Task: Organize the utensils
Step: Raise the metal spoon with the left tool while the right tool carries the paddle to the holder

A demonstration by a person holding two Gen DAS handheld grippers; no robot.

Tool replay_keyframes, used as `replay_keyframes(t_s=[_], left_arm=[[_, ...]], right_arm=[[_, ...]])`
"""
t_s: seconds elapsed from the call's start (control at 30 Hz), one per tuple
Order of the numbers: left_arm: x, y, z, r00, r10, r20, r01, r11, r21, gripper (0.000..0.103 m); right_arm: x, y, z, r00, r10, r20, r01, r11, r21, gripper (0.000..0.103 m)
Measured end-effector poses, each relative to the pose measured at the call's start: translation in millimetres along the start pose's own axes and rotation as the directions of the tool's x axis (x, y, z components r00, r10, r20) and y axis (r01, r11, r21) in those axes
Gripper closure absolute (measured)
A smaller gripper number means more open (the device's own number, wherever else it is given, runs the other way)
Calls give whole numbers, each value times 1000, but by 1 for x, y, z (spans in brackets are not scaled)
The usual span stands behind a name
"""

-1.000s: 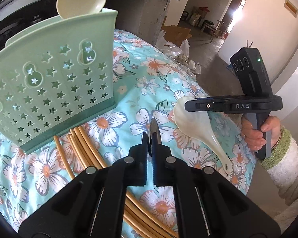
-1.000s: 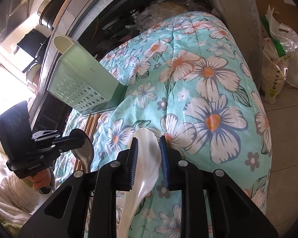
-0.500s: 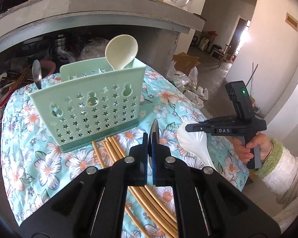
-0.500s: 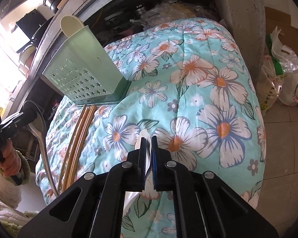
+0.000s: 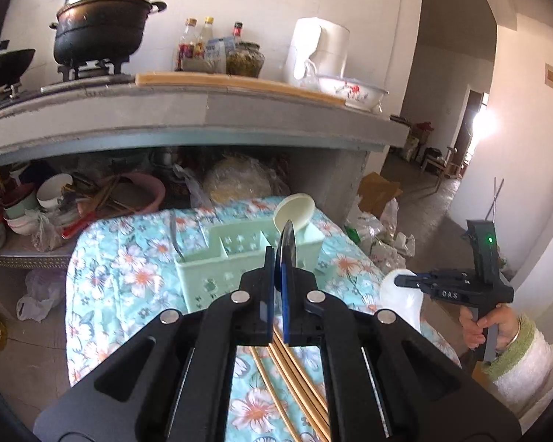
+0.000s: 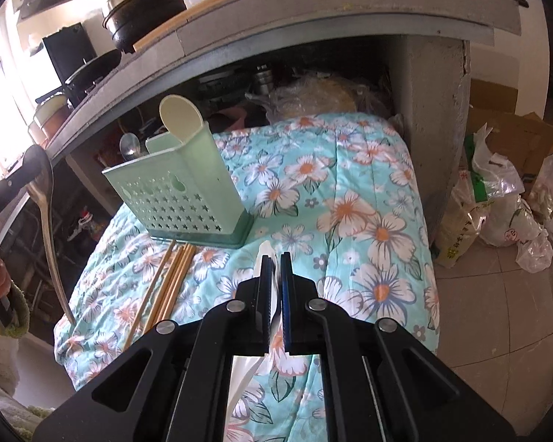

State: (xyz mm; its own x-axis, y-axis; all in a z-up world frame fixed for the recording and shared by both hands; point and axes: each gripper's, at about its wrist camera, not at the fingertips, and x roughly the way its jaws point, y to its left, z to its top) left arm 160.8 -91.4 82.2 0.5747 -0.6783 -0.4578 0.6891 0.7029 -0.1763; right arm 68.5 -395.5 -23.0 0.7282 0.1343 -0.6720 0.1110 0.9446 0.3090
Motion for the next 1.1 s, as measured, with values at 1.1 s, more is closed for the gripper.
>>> replay_keyframes(t_s=[1.1], left_arm=[[5,59,51,915,339,221,-328,941,-86,101]], right_arm=[[-59,54,57,961,158,227,-149,987,-56,98]])
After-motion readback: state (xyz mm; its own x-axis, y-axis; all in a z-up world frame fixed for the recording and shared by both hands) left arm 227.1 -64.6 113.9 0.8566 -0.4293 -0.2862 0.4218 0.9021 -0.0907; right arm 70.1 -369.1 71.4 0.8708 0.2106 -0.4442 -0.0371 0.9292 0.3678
